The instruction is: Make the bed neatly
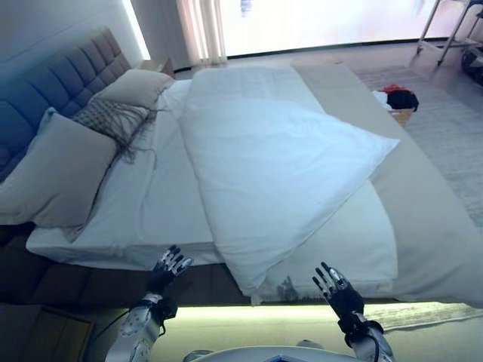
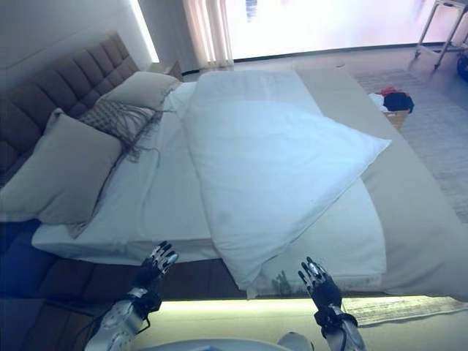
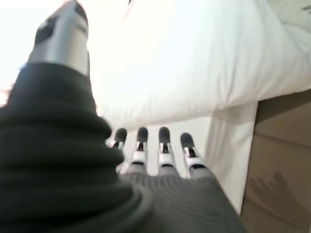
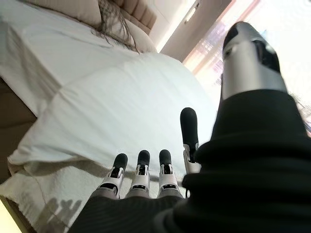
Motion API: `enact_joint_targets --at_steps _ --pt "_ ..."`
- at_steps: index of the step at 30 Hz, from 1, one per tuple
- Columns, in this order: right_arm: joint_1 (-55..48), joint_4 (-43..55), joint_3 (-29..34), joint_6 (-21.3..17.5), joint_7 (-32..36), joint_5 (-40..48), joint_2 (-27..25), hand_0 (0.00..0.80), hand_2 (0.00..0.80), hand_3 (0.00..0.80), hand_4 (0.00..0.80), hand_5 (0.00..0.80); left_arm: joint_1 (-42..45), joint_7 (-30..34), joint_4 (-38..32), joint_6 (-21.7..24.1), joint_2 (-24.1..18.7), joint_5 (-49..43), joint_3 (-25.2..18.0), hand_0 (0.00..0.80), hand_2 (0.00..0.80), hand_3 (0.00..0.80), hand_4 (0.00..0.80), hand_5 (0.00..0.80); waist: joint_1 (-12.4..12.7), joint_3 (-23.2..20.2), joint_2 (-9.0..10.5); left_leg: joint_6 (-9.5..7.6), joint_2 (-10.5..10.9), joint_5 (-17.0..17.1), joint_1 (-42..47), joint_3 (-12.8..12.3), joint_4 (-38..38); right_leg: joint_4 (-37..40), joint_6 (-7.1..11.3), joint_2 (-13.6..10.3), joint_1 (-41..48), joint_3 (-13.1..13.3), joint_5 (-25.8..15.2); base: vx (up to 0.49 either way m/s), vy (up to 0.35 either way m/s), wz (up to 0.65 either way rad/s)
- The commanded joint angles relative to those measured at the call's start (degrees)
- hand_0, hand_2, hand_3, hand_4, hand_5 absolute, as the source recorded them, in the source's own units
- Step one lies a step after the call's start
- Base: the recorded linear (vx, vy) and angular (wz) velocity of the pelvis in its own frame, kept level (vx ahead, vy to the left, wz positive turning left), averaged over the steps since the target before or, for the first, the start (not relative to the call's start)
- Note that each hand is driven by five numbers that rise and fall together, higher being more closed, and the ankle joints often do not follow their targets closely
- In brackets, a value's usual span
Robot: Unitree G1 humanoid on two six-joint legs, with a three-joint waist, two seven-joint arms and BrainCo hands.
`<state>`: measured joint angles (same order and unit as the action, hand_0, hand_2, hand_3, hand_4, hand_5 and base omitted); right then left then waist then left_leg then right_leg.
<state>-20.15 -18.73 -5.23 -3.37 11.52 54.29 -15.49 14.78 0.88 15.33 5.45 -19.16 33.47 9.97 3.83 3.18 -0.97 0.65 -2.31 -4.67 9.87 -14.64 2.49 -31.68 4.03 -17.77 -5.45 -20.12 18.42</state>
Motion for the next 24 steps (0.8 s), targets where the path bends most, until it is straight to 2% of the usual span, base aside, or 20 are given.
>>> enact_joint_targets --at_steps 1,4,5,8,9,11,12,13,14,15,16,17,20,22,24 --pt "3.12 1.78 -0.11 -2.08 -0.89 -0.44 2.48 0.0 0.0 0.0 0.0 0.0 -2.4 -1.14 -4.91 1.69 -3.63 1.21 -2.16 0.0 0.0 0.0 0.0 0.0 1.14 2.16 4.09 -5.1 2.72 -2.77 -3.31 3.58 4.75 14.76 6.32 -6.68 5.37 3.5 -26.74 -0.018 0.273 0.26" --pt "4.71 1.19 0.57 -3.03 -1.37 0.41 2.26 0.0 0.0 0.0 0.0 0.0 -4.13 -1.17 -4.29 1.29 -3.49 1.21 -0.89 0.0 0.0 0.0 0.0 0.0 1.48 2.13 3.15 -7.18 5.4 -3.03 -3.92 5.82 5.03 6.82 5.05 -8.22 2.16 6.16 -28.55 0.018 0.344 0.24" --pt "4.8 0.86 0.9 -3.3 -0.94 0.44 2.13 0.0 0.0 0.0 0.0 0.0 -4.48 -1.12 -3.97 1.36 -3.47 1.1 -0.51 0.0 0.0 0.0 0.0 0.0 1.39 2.15 2.66 -7.86 6.57 -4.47 -3.19 7.35 5.13 1.97 5.84 -8.44 0.81 8.58 -28.41 0.092 0.335 0.2" --pt "4.83 0.8 1.83 -2.06 -0.34 -0.73 1.34 0.0 0.0 0.0 0.0 0.0 -5.25 -1.53 -3.39 1.08 -3.42 2.35 -0.33 0.0 0.0 0.0 0.0 0.0 0.83 1.9 2.05 -9.29 8.74 -4.84 -2.57 7.93 5.17 -4.19 5.29 -8.06 -2.92 10.53 -29.68 0.093 0.28 0.15" --pt "4.91 0.77 1.86 -1.75 0.07 -1.1 1.05 0.0 0.0 0.0 0.0 0.0 -5.35 -1.6 -3.52 0.87 -3.21 2.7 -0.37 0.0 0.0 0.0 0.0 0.0 0.64 1.76 2.07 -9.55 9.28 -5.16 -2.16 7.85 5.05 -3.96 5.25 -7.65 -3.85 10.72 -30.05 0.131 0.185 -0.04" --pt "5.03 0.57 1.96 -1.59 0.75 -1.29 0.68 0.0 0.0 0.0 0.0 0.0 -5.36 -1.86 -4.03 0.51 -2.89 2.92 -0.26 0.0 0.0 0.0 0.0 0.0 0.32 1.56 2.44 -9.56 9.84 -5.73 -1.51 8.08 4.76 -0.58 5.53 -6.64 -4.39 10.27 -30.81 0.144 0.017 -0.05" --pt "5.6 -0.19 2.22 -1.5 1.26 -1.13 0.77 0.0 0.0 0.0 0.0 0.0 -5.34 -1.99 -4.41 0.36 -2.88 2.66 -0.06 0.0 0.0 0.0 0.0 0.0 0.16 1.5 3.31 -9.23 10.2 -6.42 -0.97 8.35 4.68 3.98 6.56 -6.04 -4.39 9.76 -32.38 0.134 -0.142 -0.04" --pt "6.26 -0.83 2.31 -1.7 1.26 -0.85 0.91 0.0 0.0 0.0 0.0 0.0 -5.54 -1.84 -4.58 0.2 -2.98 2.36 0.13 0.0 0.0 0.0 0.0 0.0 -0.1 1.62 4.4 -8.87 10.36 -5.62 -1.25 7.81 4.65 9.77 6.12 -6.12 -4.25 7.86 -35.11 0.248 -0.26 -0.13" --pt "7.07 -1.52 2.37 -1.61 1.01 -0.48 1.07 0.0 0.0 0.0 0.0 0.0 -5.83 -1.69 -4.67 0.02 -3.19 2.05 0.43 0.0 0.0 0.0 0.0 0.0 -0.43 1.66 5.49 -8.2 10.41 -7.17 -0.08 8.89 4.43 15.55 8.31 -5.71 -5.0 8.04 -36.19 0.243 -0.282 -0.11" --pt "7.83 -2.18 2.36 -1.61 0.73 -0.22 1.29 0.0 0.0 0.0 0.0 0.0 -6.21 -1.47 -4.59 -0.07 -3.32 1.74 0.68 0.0 0.0 0.0 0.0 0.0 -0.62 1.88 6.09 -7.86 10.1 -8.05 0.65 9.1 4.24 20.32 9.32 -5.1 -5.44 7.64 -36.99 0.242 -0.273 -0.08" --pt "8.47 -2.63 2.39 -1.55 0.56 -0.11 1.47 0.0 0.0 0.0 0.0 0.0 -6.65 -1.32 -4.46 -0.09 -3.4 1.55 0.83 0.0 0.0 0.0 0.0 0.0 -0.83 2.23 6.74 -7.57 9.96 -7.52 0.51 8.56 4.19 23.81 8.72 -4.91 -5.18 6.26 -38.39 0.227 -0.271 -0.08" --pt "9.28 -3.08 1.98 -1.53 -0.06 0.5 1.55 0.0 0.0 0.0 0.0 0.0 -7.27 -1.21 -4.21 -0.29 -3.53 1.13 1.15 0.0 0.0 0.0 0.0 0.0 -0.99 2.66 6.87 -7.1 9.06 -8.23 1.53 8.52 3.95 29.73 9.19 -2.96 -5.59 4.45 -38.35 0.183 -0.227 -0.13" --pt "9.69 -3.93 0.96 -2.1 -0.37 1.37 2.03 0.0 0.0 0.0 0.0 0.0 -8.2 -1.26 -3.13 -0.57 -3.54 0.44 1.59 0.0 0.0 0.0 0.0 0.0 -0.66 2.89 6.8 -7.34 7.93 -9.7 2.4 8.96 3.85 33.24 10.1 -0.82 -5.9 2.78 -37.93 0.303 -0.214 0.01" --pt "8.82 -3.92 0.41 -2.13 -0.22 1.5 2.36 0.0 0.0 0.0 0.0 0.0 -7.76 -0.82 -2.4 -0.13 -3.33 -0.03 1.36 0.0 0.0 0.0 0.0 0.0 -0.61 3.11 7.73 -7.79 8.53 -9.67 2.24 7.86 4.47 30.77 9.8 -1.87 -5.65 1.44 -38.77 0.201 -0.192 0.18" --pt "7.49 -3.84 0.54 -1.54 0.95 0.53 2.73 0.0 0.0 0.0 0.0 0.0 -6.22 -1.02 -3.26 -0.17 -2.98 -0.07 0.59 0.0 0.0 0.0 0.0 0.0 -0.37 2.69 7.65 -8.45 8.68 -10.18 1.7 6.77 5.93 25.44 9.49 -2.02 -4.47 0.99 -37.52 0.195 -0.145 0.25"
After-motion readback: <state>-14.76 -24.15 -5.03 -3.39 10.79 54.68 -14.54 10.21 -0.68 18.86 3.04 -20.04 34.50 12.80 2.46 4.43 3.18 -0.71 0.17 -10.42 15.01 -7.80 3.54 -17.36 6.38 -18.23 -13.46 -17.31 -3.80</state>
